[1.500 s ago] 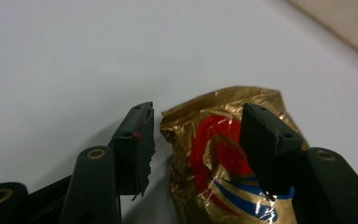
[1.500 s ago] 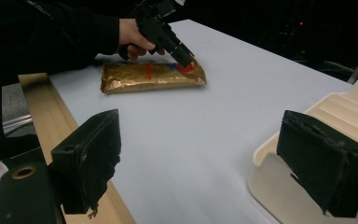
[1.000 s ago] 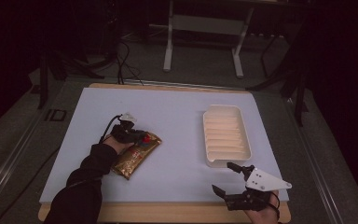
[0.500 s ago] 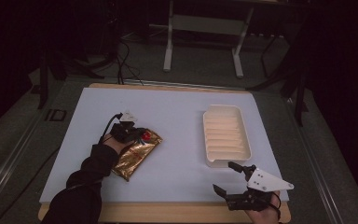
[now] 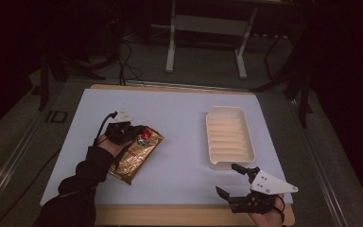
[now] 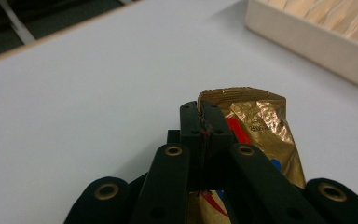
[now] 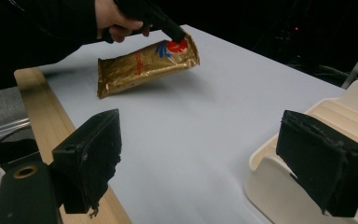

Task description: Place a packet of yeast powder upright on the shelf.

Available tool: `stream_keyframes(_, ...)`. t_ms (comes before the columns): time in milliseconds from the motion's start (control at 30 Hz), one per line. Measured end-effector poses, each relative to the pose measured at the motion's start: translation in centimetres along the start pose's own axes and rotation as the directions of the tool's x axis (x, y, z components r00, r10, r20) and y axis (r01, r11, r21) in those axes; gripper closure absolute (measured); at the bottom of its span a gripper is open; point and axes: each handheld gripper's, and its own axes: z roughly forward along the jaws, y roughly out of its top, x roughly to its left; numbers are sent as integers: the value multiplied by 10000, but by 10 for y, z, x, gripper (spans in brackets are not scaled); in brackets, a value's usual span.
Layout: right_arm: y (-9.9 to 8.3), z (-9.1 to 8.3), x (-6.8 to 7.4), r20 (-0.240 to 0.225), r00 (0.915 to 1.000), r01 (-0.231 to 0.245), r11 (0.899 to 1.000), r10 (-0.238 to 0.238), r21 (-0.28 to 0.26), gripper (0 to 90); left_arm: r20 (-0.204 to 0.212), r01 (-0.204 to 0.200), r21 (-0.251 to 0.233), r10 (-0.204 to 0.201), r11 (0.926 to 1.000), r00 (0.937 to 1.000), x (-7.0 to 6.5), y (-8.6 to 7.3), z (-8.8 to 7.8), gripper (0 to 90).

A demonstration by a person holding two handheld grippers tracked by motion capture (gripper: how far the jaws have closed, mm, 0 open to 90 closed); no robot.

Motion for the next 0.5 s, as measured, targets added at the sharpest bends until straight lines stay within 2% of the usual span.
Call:
stream_keyframes(167,1,0,1,-22,10000,28,10000,-28,25,145,-7,-105,-167,105,9998,9999,-4,3,-11,900)
stream_keyframes(233,1,-1,2,-101,9999,-23,10000,24,54,175,28,-136,-242,136,9996,9999,-7,4,-15,900)
stream_keyframes(500,3,-2,3,-54,10000,82,10000,-83,-38,176,72,-349,-634,354,9974,9993,-22,8,-30,900)
